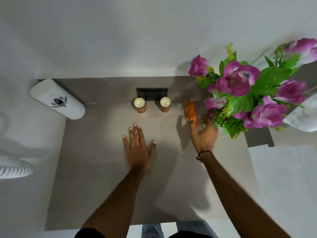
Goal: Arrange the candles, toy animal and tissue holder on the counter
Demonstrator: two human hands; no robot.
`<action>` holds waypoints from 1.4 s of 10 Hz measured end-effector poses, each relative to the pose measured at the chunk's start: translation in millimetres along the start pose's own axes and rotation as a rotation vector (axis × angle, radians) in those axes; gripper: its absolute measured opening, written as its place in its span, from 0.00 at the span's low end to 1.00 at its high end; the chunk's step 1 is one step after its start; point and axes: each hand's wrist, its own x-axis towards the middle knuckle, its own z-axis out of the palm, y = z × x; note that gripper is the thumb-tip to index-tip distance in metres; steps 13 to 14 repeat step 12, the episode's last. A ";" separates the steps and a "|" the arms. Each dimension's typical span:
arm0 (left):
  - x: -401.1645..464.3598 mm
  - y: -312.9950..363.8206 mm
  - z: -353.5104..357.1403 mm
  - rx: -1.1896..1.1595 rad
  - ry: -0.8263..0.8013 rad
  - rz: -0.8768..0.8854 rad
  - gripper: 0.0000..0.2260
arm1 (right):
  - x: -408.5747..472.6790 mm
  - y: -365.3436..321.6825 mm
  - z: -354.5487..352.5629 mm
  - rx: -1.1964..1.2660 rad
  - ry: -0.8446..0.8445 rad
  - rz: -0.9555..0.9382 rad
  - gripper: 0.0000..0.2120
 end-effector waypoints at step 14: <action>-3.8 -8.0 -24.4 0.012 -0.092 0.099 0.38 | 1.2 61.1 -62.0 0.054 -0.037 0.482 0.39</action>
